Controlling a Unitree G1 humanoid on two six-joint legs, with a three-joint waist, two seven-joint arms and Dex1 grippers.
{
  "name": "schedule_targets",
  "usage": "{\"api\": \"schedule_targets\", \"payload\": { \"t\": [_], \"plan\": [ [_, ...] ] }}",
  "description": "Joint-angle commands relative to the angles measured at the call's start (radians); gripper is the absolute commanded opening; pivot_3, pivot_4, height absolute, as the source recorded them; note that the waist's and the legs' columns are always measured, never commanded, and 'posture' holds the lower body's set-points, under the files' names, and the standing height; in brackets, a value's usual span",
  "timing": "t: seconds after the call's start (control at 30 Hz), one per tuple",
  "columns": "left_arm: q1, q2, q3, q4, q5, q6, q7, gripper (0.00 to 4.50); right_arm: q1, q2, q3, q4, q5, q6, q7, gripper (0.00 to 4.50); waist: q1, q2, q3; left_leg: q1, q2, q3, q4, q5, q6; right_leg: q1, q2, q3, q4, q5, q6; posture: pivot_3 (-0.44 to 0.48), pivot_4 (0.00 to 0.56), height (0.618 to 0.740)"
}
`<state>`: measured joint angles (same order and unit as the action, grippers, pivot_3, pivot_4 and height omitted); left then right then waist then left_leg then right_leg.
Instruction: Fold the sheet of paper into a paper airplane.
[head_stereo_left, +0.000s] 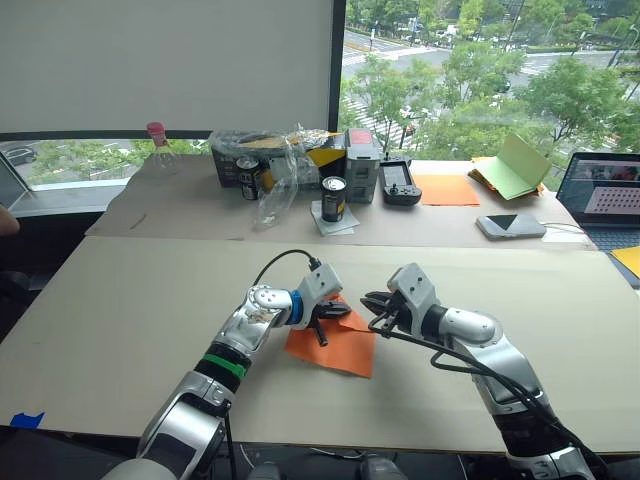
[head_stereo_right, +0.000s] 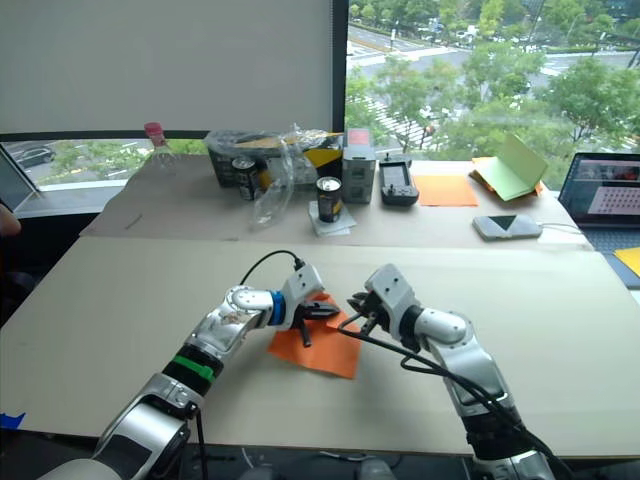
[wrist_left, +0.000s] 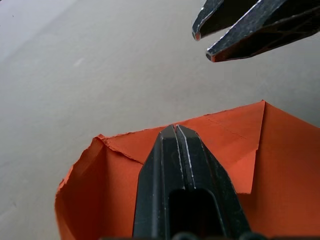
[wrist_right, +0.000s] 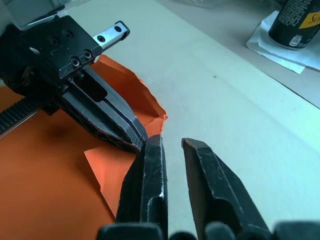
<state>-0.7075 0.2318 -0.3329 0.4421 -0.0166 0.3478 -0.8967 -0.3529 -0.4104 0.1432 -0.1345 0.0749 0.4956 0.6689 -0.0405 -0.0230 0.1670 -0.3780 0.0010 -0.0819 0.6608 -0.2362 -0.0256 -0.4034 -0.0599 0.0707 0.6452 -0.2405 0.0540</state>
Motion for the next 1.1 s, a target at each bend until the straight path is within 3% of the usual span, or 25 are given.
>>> {"api": "schedule_targets", "payload": {
  "t": [0.03,0.27,0.53,0.93,1.1],
  "plan": [
    [0.014,0.011,-0.021,0.037,0.029,0.030,-0.001,0.00,-0.020,0.021,0.020,0.025,-0.009,0.002,-0.025,0.04,0.000,0.000,0.000,0.000,0.000,0.000,0.000,0.000,0.000,0.000,0.000,0.000,0.000,0.000,0.000,0.000,0.150,0.732],
    [0.015,0.028,-0.016,0.038,0.027,0.040,-0.013,0.00,-0.011,0.065,0.035,0.072,-0.001,0.014,-0.045,0.04,-0.002,0.000,0.000,0.000,0.000,0.000,0.000,0.000,0.000,0.000,0.000,0.000,0.000,0.000,0.000,0.000,0.150,0.732],
    [-0.003,0.019,-0.015,0.060,0.029,0.033,-0.013,0.00,0.050,0.033,0.048,0.050,-0.012,0.099,-0.046,0.04,-0.001,0.000,-0.001,0.001,0.000,0.000,0.000,0.000,0.000,0.000,0.000,0.000,0.000,0.000,0.000,0.000,0.150,0.732],
    [-0.063,0.034,0.004,0.170,0.031,-0.018,-0.033,0.00,0.241,-0.146,0.010,-0.098,0.021,0.117,0.028,0.04,0.003,-0.001,-0.004,0.010,0.000,0.000,-0.002,-0.001,0.001,0.013,0.000,-0.001,-0.005,-0.003,0.003,0.000,0.150,0.732],
    [-0.075,0.031,0.007,0.195,0.030,-0.034,-0.036,0.00,0.225,-0.184,-0.038,-0.169,0.074,0.118,0.053,0.04,0.004,-0.001,-0.004,0.009,0.000,0.000,-0.002,-0.001,0.001,0.014,0.000,-0.001,-0.009,-0.003,0.004,0.000,0.150,0.732]
  ]
}}
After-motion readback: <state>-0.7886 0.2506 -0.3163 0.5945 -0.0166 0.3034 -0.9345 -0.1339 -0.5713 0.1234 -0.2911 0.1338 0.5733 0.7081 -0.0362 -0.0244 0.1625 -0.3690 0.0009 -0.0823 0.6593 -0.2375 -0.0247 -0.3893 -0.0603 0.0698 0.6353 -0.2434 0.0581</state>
